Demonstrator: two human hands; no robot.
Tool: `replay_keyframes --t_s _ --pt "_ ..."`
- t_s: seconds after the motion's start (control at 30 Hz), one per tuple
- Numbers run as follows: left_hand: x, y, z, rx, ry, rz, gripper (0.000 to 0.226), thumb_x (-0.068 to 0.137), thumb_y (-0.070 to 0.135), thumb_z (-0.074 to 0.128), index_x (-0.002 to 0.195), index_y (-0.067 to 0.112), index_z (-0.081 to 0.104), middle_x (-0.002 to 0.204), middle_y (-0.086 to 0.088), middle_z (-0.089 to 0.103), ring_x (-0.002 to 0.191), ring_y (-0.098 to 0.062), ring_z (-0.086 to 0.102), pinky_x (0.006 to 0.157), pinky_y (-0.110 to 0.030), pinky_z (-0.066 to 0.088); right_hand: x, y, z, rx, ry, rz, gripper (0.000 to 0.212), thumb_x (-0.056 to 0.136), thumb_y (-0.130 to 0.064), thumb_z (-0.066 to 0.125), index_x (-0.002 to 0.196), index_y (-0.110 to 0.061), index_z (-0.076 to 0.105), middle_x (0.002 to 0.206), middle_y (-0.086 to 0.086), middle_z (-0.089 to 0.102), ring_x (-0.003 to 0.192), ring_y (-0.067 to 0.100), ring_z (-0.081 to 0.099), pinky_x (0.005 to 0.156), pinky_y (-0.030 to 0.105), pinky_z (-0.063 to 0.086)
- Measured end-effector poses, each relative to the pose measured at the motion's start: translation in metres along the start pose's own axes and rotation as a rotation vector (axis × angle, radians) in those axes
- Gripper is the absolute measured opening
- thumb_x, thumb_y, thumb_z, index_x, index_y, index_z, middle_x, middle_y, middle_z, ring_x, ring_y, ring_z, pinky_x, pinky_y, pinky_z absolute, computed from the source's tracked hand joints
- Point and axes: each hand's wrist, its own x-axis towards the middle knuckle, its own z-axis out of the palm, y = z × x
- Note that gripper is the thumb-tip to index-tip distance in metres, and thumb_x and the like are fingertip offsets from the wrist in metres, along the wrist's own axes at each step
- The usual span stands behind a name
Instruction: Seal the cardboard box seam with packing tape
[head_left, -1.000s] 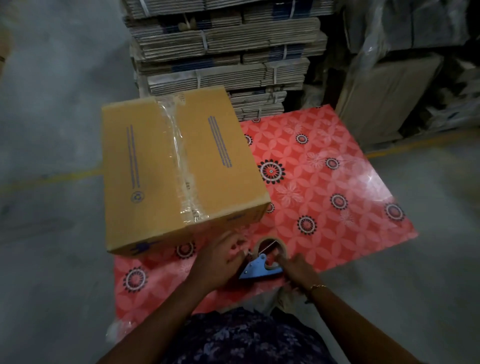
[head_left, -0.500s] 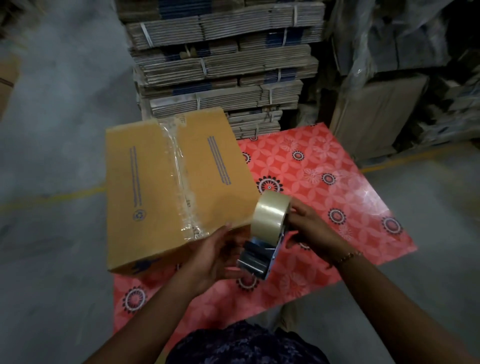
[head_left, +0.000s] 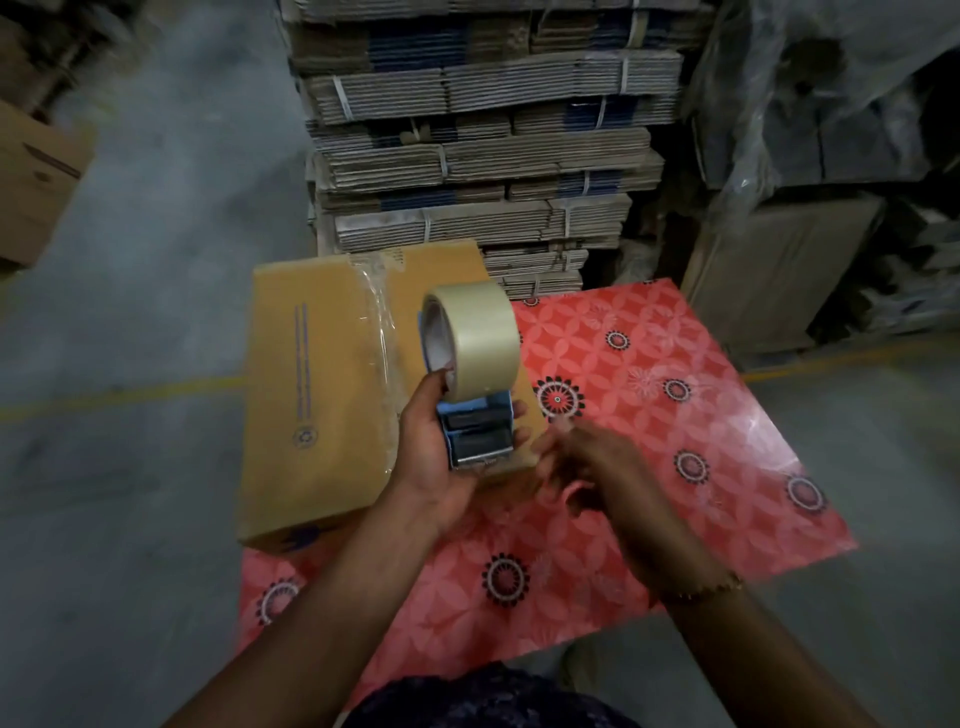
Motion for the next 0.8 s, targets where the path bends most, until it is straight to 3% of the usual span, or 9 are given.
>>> replay_keyframes --t_s 0.13,0.23,0.33,0.47,0.6,0.73,0.8 --pt "0.002 0.002 0.001 0.034 0.094 0.050 0.049 0.096 0.041 0.042 0.094 0.004 0.074 0.079 -0.013 0.071 0.068 -0.028 0.068 0.056 -0.036 0.060 -0.014 0.002 0.035 0.130 -0.130 0.143 0.031 0.095 -0.041 0.057 0.090 -0.017 0.075 0.075 -0.001 0.069 0.056 0.010 0.055 0.050 0.023 0.035" --pt "0.001 0.000 0.004 0.064 0.136 0.068 0.047 0.095 0.040 0.045 0.089 0.005 0.075 0.075 -0.011 0.071 0.063 -0.024 0.068 0.061 -0.035 0.062 -0.010 0.000 0.052 0.216 -0.046 0.165 0.028 0.092 -0.039 0.063 0.090 -0.013 0.074 0.072 0.001 0.067 0.051 0.009 0.051 0.047 0.023 0.032" --pt "0.001 0.000 0.005 0.057 0.159 0.082 0.047 0.096 0.040 0.043 0.090 0.004 0.074 0.073 -0.012 0.069 0.060 -0.025 0.066 0.059 -0.034 0.061 -0.009 0.002 0.061 0.264 0.027 0.144 0.019 0.090 -0.028 0.068 0.077 -0.013 0.069 0.069 0.003 0.065 0.047 0.010 0.047 0.043 0.022 0.030" --pt "0.004 0.003 0.000 0.058 0.182 0.069 0.048 0.095 0.040 0.042 0.086 0.003 0.071 0.067 -0.013 0.068 0.052 -0.027 0.063 0.049 -0.030 0.057 -0.010 0.005 0.065 0.265 0.041 0.108 0.017 0.091 -0.020 0.067 0.079 -0.008 0.065 0.063 0.001 0.062 0.045 0.009 0.045 0.040 0.020 0.028" --pt "0.009 0.002 -0.003 0.057 0.180 0.045 0.045 0.090 0.039 0.047 0.085 0.001 0.071 0.068 -0.015 0.065 0.051 -0.027 0.061 0.049 -0.031 0.056 -0.014 0.007 0.065 0.278 0.039 0.131 0.017 0.092 -0.019 0.065 0.079 -0.009 0.063 0.058 -0.003 0.060 0.042 0.006 0.043 0.039 0.019 0.025" --pt "0.013 -0.008 -0.002 0.031 0.174 0.023 0.047 0.072 0.043 0.058 0.087 0.001 0.071 0.070 -0.016 0.064 0.052 -0.027 0.061 0.048 -0.031 0.055 -0.020 0.009 0.060 0.262 0.054 0.139 0.017 0.093 -0.019 0.064 0.082 -0.007 0.063 0.056 -0.004 0.058 0.042 0.005 0.043 0.038 0.019 0.025" --pt "0.016 -0.012 -0.003 0.025 0.177 0.018 0.043 0.079 0.040 0.055 0.085 0.002 0.071 0.069 -0.016 0.065 0.051 -0.027 0.061 0.047 -0.031 0.055 -0.022 0.011 0.058 0.250 0.065 0.141 0.020 0.093 -0.020 0.064 0.075 -0.011 0.064 0.057 -0.004 0.059 0.043 0.006 0.044 0.037 0.018 0.026"
